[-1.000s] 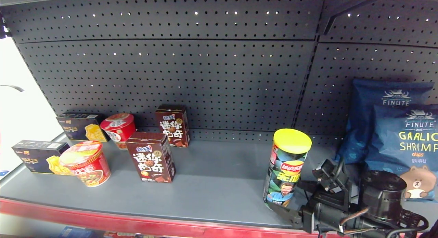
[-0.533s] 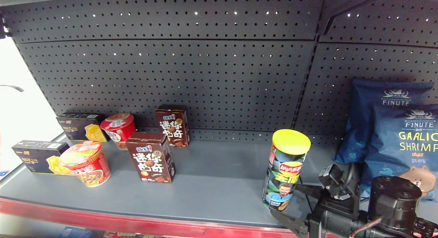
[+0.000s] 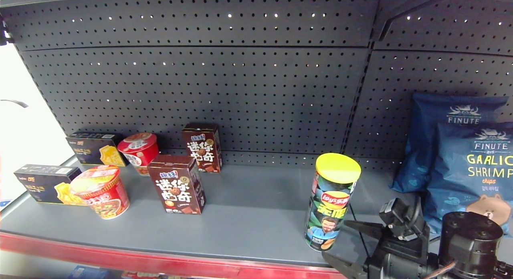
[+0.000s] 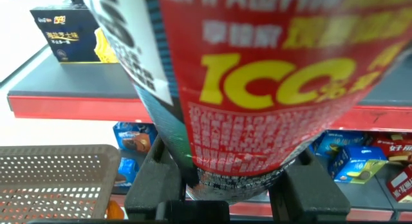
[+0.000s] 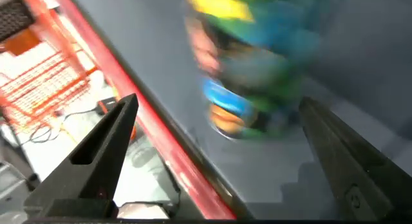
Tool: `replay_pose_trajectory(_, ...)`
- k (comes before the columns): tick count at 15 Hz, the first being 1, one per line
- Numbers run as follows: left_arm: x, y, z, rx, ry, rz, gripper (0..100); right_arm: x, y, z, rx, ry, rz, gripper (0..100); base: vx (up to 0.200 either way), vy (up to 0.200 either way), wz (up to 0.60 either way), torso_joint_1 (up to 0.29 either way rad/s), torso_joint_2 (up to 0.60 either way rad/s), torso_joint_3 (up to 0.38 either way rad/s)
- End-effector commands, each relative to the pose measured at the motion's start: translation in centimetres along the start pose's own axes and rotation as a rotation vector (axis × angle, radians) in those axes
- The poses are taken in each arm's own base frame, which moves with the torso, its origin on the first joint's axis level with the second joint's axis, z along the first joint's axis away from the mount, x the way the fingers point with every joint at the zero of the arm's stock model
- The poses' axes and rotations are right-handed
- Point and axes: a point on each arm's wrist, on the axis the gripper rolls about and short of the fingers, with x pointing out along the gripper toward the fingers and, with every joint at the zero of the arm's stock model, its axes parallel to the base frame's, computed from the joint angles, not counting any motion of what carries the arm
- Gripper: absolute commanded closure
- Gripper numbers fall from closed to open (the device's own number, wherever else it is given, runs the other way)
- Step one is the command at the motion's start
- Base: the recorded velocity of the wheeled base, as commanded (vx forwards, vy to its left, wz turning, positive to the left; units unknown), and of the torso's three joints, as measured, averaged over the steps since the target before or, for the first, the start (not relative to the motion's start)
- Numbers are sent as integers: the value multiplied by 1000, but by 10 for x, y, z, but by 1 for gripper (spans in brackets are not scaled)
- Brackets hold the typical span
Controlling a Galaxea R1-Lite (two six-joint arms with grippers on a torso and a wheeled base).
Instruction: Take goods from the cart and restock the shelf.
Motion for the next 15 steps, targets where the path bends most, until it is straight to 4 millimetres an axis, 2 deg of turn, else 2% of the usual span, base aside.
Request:
replay_pose_trajectory(1, 1, 0, -1, 1, 7, 0, 100, -5, -4, 0, 5, -5, -25, 0, 0, 0, 0, 0, 0, 0)
replay_pose_trajectory(5, 1, 0, -2, 1, 8, 0, 100, -11, -7, 3, 5, -23, -68, 0, 0, 0, 0, 0, 0, 0)
replay_pose_trajectory(8, -2, 0, 5, -3, -19, -2, 100, -45, 8, 15, -26, -110, -66, 0, 0, 0, 0, 0, 0, 0)
replay_pose_trajectory(9, -2, 0, 6, -3, -21, -2, 100, -48, 9, 16, -27, -119, -78, 0, 0, 0, 0, 0, 0, 0)
replay_pose_trajectory(12, -2, 0, 6, 0, -22, -3, 100, -96, 21, 24, -54, -153, -118, 0, 0, 0, 0, 0, 0, 0)
replay_pose_trajectory(13, -2, 0, 6, 0, -24, -3, 100, -105, 24, 23, -61, -153, -123, 0, 0, 0, 0, 0, 0, 0)
replay_pose_trajectory(14, -2, 0, 7, -1, -27, -3, 100, -133, 31, 26, -64, -159, -166, 0, 0, 0, 0, 0, 0, 0)
replay_pose_trajectory(15, -3, 0, 9, 0, -33, -5, 100, -145, 33, 29, -60, -162, -203, 0, 0, 0, 0, 0, 0, 0)
